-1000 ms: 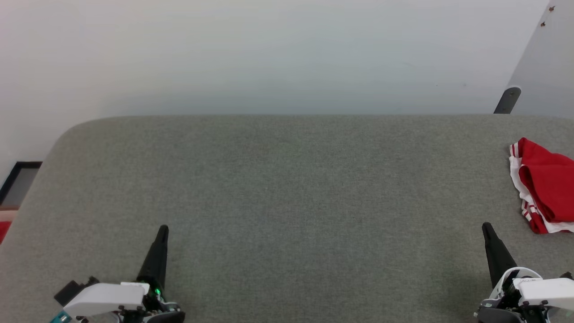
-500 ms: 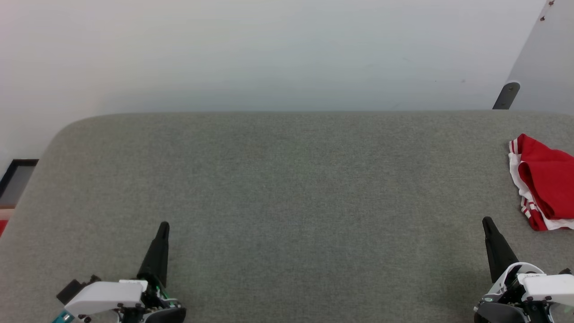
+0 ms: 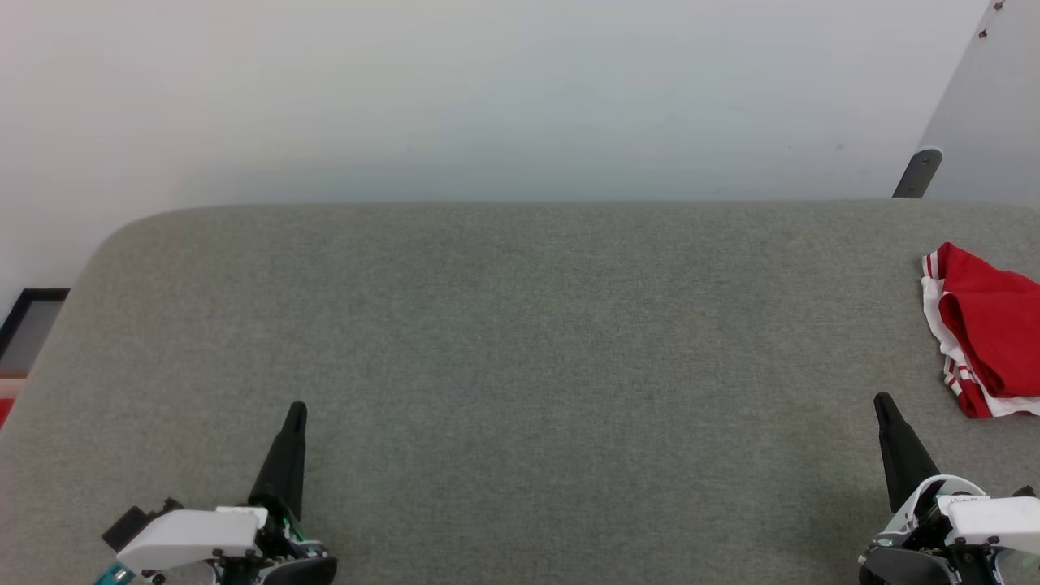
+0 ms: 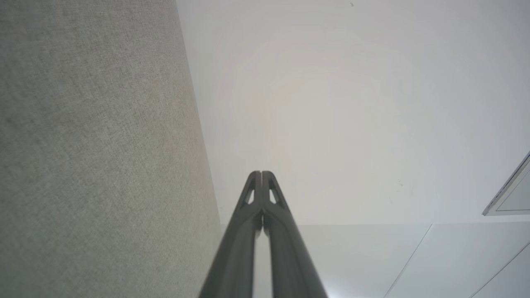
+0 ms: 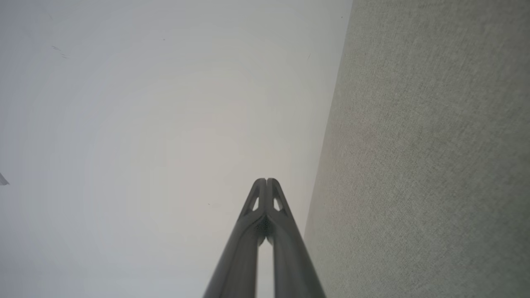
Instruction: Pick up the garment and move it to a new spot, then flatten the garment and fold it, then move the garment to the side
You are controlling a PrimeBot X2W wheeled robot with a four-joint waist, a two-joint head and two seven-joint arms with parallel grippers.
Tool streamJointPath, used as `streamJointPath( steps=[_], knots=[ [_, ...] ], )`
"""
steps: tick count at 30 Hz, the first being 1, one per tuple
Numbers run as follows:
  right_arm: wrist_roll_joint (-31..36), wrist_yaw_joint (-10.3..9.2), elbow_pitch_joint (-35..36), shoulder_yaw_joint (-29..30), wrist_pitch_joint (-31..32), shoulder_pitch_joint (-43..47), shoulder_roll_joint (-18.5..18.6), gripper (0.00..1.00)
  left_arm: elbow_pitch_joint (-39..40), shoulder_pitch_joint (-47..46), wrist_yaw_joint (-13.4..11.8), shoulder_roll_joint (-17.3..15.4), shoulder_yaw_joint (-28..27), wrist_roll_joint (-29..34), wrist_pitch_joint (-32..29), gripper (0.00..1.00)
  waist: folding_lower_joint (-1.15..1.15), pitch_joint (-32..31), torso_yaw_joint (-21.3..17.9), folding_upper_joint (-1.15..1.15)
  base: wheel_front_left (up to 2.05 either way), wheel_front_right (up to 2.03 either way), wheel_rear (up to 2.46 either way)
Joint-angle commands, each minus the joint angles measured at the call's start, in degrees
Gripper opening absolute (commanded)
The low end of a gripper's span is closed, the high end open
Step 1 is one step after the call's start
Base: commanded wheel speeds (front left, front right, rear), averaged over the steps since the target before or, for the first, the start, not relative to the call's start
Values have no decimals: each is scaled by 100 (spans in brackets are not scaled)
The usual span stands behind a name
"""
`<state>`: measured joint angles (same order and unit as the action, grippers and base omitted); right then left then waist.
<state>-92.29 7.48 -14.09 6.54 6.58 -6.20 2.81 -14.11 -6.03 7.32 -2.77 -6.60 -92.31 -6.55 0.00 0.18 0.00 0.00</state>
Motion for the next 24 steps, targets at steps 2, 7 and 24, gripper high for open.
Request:
streamJointPath(
  steps=[2,7,24],
  knots=[
    [-23,2,12,1,9,-21,13,0,9,-53,30,2,-13,-15,-19,0,0,0,0,0,0,0,0],
    [-23,2,12,1,9,-21,13,0,9,-53,30,1,-13,-14,-20,0,0,0,0,0,0,0,0],
    [-23,2,12,1,8,-21,13,0,10,-53,30,2,-13,-13,-20,0,0,0,0,0,0,0,0]
  ],
)
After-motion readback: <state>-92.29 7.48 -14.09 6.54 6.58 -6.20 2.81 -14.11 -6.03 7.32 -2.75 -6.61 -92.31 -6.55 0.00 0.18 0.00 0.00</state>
